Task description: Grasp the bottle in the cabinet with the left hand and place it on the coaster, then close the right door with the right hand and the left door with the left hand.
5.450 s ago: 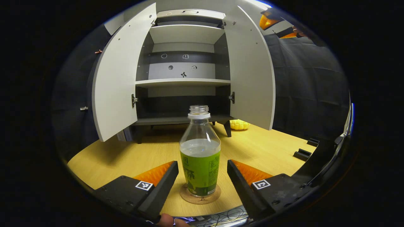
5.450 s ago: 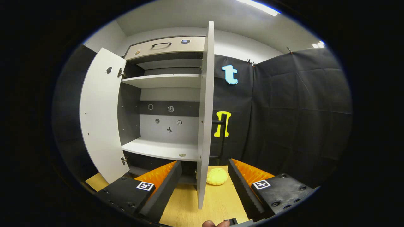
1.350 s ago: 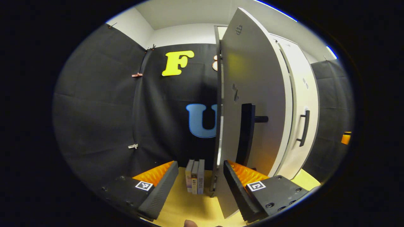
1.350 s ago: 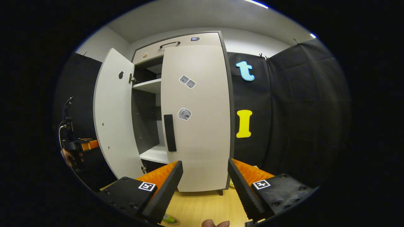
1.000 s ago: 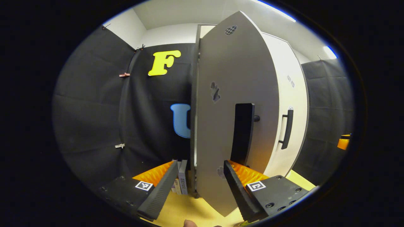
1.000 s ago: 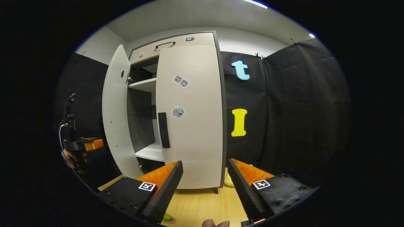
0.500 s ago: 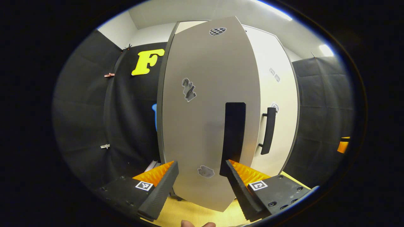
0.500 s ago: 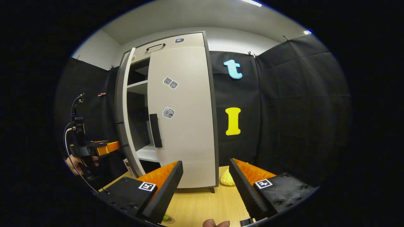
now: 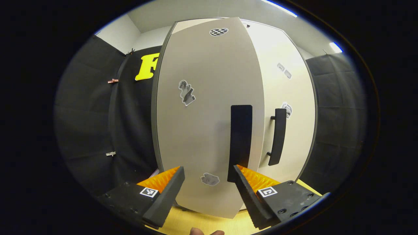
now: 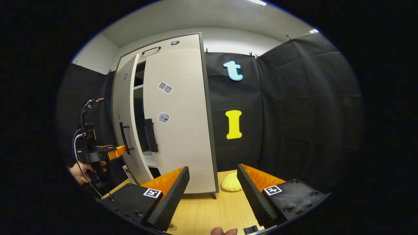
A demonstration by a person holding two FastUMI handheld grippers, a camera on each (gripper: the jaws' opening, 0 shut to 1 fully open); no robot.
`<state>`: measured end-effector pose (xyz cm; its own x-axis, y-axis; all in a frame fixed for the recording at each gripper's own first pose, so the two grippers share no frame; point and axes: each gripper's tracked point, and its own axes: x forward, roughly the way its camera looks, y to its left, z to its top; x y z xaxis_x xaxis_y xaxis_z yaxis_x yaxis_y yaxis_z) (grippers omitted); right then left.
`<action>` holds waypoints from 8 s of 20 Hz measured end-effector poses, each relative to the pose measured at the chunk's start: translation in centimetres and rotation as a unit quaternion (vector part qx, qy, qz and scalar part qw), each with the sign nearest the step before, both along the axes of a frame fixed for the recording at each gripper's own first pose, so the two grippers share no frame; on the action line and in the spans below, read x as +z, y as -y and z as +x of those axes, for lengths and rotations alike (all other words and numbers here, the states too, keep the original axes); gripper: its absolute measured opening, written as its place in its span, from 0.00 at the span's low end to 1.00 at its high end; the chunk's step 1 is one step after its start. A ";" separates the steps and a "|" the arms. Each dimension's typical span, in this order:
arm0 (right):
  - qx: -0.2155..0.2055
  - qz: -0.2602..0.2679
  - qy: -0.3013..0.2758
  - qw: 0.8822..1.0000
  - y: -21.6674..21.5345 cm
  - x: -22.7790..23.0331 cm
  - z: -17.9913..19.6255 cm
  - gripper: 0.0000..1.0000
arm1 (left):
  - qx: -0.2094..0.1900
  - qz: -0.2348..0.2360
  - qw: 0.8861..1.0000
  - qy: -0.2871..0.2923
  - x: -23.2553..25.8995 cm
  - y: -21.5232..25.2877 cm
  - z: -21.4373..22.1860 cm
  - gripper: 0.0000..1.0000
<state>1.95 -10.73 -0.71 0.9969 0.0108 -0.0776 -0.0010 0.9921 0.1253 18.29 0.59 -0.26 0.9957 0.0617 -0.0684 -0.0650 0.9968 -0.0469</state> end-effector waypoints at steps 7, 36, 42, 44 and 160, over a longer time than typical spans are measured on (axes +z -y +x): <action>0.003 0.004 -0.002 1.000 0.4 -0.1 -0.4 0.97 | 0.008 0.000 1.000 0.000 0.0 1.1 2.7 0.95; 0.043 -0.016 0.054 0.998 -9.3 4.0 -0.7 0.97 | -0.046 0.011 0.999 0.018 2.4 0.2 -14.5 0.95; 0.049 -0.023 0.058 0.997 -11.5 3.9 -0.9 0.97 | -0.046 0.002 0.999 0.014 1.9 0.2 -15.5 0.95; 0.048 -0.031 0.056 0.997 -11.8 3.6 -1.1 0.98 | -0.045 -0.004 0.999 0.014 1.6 0.3 -15.9 0.95; 0.146 -0.050 0.067 0.986 -3.7 -1.4 1.9 0.97 | 0.015 0.032 0.999 0.029 -3.8 11.5 -13.8 0.95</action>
